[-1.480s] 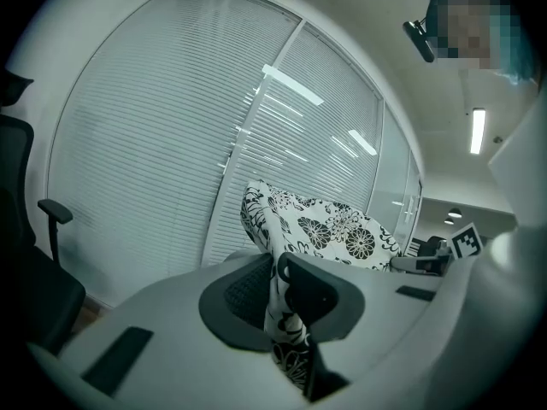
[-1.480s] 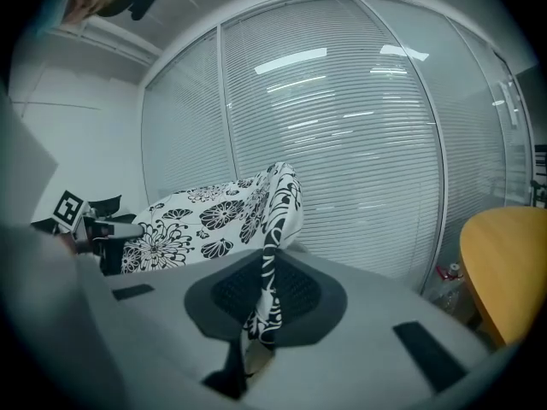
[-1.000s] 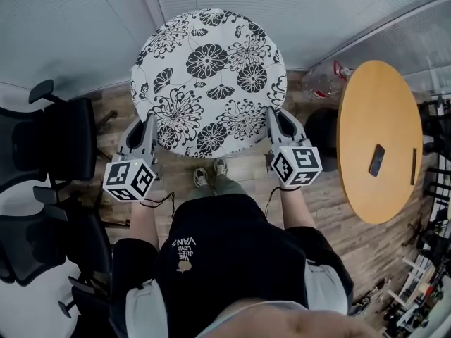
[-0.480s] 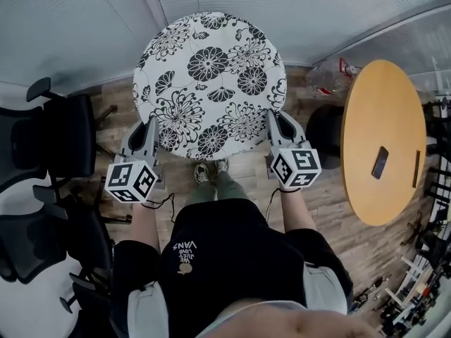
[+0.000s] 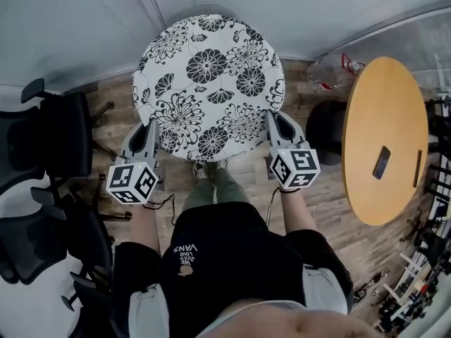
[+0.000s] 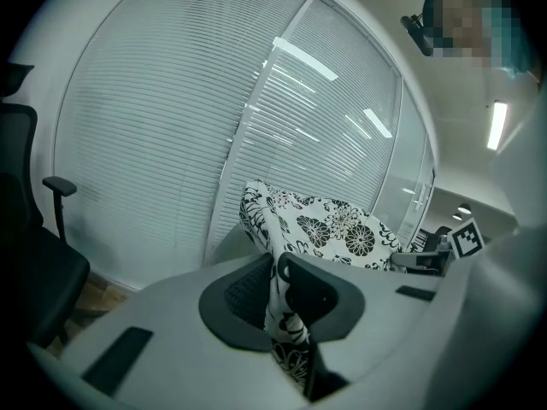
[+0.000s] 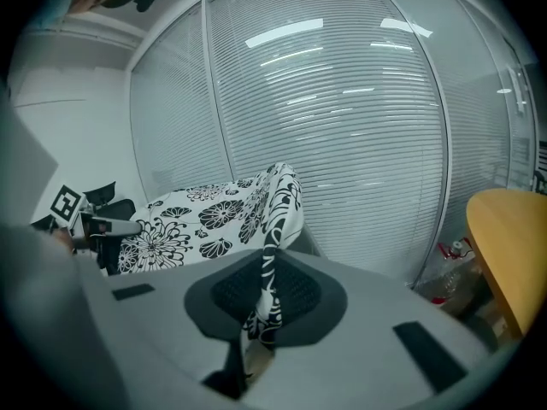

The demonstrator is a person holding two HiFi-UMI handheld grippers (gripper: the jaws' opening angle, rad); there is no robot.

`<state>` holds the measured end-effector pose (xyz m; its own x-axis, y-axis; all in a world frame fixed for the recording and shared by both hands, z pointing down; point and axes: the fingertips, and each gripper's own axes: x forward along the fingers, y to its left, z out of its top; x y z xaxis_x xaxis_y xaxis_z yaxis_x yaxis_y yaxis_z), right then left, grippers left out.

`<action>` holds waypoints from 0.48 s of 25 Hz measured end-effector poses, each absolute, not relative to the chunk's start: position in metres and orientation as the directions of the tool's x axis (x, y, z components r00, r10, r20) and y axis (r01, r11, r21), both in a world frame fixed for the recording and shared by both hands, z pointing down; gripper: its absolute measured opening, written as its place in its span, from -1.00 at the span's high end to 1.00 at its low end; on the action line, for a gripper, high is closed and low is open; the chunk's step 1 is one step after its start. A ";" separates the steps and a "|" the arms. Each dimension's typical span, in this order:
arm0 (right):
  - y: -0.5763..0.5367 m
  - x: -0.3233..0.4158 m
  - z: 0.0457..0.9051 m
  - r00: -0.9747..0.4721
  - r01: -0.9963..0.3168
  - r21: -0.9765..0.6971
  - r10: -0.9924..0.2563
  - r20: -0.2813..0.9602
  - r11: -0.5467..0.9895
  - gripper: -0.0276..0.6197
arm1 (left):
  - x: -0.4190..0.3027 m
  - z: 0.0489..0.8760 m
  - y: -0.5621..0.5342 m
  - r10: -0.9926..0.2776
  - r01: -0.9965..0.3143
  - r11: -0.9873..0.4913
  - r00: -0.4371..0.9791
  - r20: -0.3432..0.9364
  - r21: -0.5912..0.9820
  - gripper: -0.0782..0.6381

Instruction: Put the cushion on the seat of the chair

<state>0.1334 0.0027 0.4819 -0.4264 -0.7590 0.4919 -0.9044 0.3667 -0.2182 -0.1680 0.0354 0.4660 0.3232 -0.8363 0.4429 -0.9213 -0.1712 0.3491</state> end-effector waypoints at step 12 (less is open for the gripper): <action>-0.003 0.135 0.473 -0.438 -0.899 -0.240 -0.726 0.531 0.367 0.81 | -0.163 0.455 0.035 -0.807 -0.927 -0.141 0.311 0.502 0.348 0.66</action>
